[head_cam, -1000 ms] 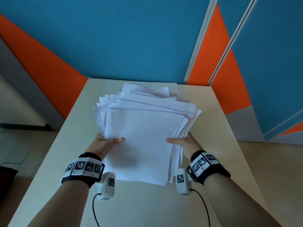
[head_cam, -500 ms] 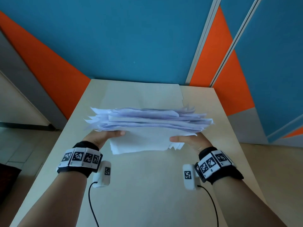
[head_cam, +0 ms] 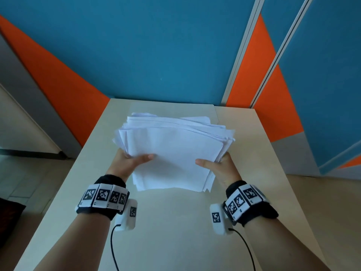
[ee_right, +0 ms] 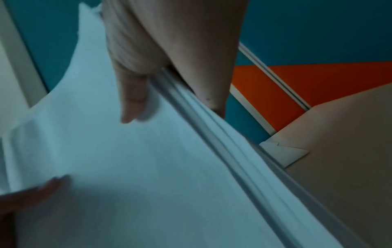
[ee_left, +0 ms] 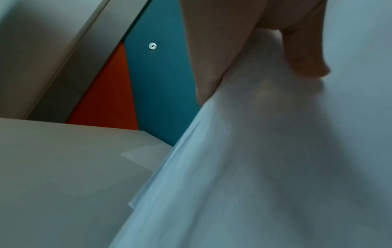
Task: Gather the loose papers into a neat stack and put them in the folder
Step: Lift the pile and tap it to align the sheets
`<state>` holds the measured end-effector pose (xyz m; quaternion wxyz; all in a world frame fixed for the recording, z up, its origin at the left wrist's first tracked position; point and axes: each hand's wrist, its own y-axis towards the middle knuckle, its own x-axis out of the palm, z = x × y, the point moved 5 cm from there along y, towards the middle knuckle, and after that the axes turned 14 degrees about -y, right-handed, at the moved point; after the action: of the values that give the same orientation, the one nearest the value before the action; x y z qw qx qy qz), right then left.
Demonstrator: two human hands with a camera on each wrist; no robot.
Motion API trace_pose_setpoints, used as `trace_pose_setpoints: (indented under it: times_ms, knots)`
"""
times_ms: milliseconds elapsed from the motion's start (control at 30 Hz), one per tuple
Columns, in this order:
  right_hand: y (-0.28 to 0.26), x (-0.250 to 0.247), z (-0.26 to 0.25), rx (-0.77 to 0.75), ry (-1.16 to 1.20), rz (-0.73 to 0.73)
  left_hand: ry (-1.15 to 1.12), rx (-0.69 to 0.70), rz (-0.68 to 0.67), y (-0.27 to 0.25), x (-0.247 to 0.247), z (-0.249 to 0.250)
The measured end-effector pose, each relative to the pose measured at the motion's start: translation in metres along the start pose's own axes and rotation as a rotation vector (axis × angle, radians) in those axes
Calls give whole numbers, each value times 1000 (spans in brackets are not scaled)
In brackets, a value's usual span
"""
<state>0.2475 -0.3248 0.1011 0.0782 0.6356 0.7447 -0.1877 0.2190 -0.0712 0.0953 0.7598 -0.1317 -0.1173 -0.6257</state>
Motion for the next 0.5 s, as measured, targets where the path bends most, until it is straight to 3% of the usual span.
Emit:
trace_pose_setpoints:
  times_ms: [133, 233, 367, 500]
  knots:
    - [-2, 3, -5, 22, 51, 123, -46, 48, 74, -3, 4, 1]
    - [-7, -1, -26, -97, 134, 123, -10, 106, 76, -2, 6, 9]
    - [-15, -17, -47, -237, 326, 151, -14, 262, 172, -5, -2, 23]
    - [-21, -24, -71, -304, 247, 335, 225, 467, 197, -14, 7, 43]
